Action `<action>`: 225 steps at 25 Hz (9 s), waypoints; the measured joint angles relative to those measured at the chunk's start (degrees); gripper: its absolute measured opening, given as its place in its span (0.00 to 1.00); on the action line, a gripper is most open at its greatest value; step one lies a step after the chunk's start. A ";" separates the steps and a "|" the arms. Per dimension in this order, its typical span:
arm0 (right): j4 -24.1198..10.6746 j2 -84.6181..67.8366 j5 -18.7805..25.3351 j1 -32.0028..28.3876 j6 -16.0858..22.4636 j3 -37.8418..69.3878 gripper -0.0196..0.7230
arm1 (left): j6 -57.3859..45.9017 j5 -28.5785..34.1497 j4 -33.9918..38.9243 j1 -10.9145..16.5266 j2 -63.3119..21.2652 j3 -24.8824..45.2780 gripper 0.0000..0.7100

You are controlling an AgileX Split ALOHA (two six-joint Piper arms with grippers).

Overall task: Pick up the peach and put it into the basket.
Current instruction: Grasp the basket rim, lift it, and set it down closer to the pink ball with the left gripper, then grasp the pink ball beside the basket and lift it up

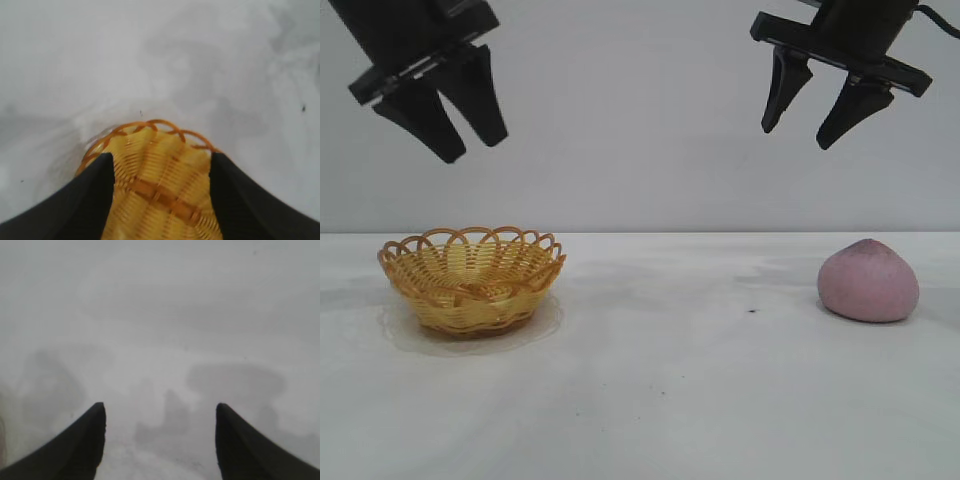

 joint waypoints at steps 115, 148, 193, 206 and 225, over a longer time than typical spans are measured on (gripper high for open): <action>0.17 0.00 0.03 0.00 -1.72 0.00 0.57 | -29.80 -22.07 -15.64 -12.70 -1.98 24.97 0.70; 1.15 0.00 1.38 0.00 -1.72 0.00 0.57 | -36.97 9.41 26.61 6.35 -3.15 8.61 0.70; 0.00 0.00 3.88 0.00 -2.77 0.00 0.57 | -40.22 9.12 17.75 12.52 -99.33 61.49 0.70; -0.23 -0.10 4.51 0.03 -2.77 -0.08 0.57 | -40.33 6.72 17.75 12.62 -110.11 63.90 0.70; -10.67 0.35 17.54 0.03 -4.03 -0.08 0.57 | -40.33 6.14 17.75 12.62 -110.11 63.90 0.70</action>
